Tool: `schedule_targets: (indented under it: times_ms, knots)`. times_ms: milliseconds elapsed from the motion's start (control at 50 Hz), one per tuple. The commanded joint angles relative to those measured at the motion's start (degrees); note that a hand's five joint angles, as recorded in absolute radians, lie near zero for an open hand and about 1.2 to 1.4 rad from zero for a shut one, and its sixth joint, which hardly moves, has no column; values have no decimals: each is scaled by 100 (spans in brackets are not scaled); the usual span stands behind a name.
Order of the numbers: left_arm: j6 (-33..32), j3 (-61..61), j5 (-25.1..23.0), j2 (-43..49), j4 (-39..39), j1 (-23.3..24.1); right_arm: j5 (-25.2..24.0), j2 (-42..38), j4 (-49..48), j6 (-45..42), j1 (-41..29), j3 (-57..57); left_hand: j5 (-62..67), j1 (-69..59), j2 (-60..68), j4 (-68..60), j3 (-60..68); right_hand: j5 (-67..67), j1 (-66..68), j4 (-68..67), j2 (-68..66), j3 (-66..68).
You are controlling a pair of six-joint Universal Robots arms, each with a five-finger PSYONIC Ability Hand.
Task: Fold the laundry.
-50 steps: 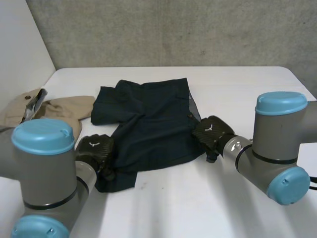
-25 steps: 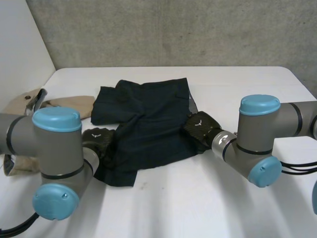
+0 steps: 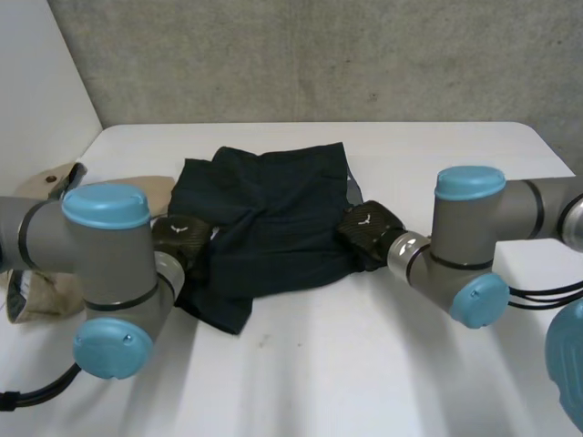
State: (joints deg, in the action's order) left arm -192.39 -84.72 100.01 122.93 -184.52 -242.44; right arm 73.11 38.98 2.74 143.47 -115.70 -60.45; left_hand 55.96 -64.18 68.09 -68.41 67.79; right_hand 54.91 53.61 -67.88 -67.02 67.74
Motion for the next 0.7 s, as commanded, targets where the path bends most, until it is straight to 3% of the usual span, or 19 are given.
schedule_targets:
  times_ms: [20,160,240,300,380,460,480,560,700]
  knots:
    - [-475,-27,-77,-786,48,-22,19,1030,885,-4,469,-19,1404,-1582,1191,-1159,1221,1509,2639,-1212,-1298,1226]
    - [-589,-211,-596,-1481,784,48,11,1743,2633,-205,768,-90,1404,-1582,1191,-1159,1221,1509,2639,-1212,-1298,1226]
    - [-712,-500,-947,-1780,1811,188,63,2217,4406,-1186,1101,-781,1404,-1582,1191,-1159,1221,1509,2639,-1212,-1298,1226]
    - [-826,-694,-1097,-1930,2419,390,107,2604,4587,-1655,1277,-1240,1404,-1582,1191,-1159,1221,1509,2639,-1212,-1298,1226]
    - [-985,-888,-1141,-2141,2764,584,20,3369,3965,-1763,1427,-1654,1404,-1582,1191,-1159,1221,1509,2639,-1212,-1298,1226]
    - [-993,-880,-1098,-2176,2194,567,28,3493,2446,-333,1384,-1891,1404,-1582,1191,-1159,1221,-885,246,1182,1096,-1168]
    - [-994,-818,-1080,-2142,1914,541,2,3493,1842,402,1357,-2074,1404,-1582,1191,-1159,1221,-2139,-1009,2436,2350,-2423]
    - [-967,-450,-1054,-2010,1481,593,-42,3450,776,1837,1244,-2610,1404,-1582,1191,-1159,1221,-3612,-2481,3909,3823,-3895]
    - [-389,236,-1053,-1798,1454,663,28,2677,-149,2281,393,-3139,1404,-1582,1191,-1159,1221,-3801,-2670,4098,4012,-4084]
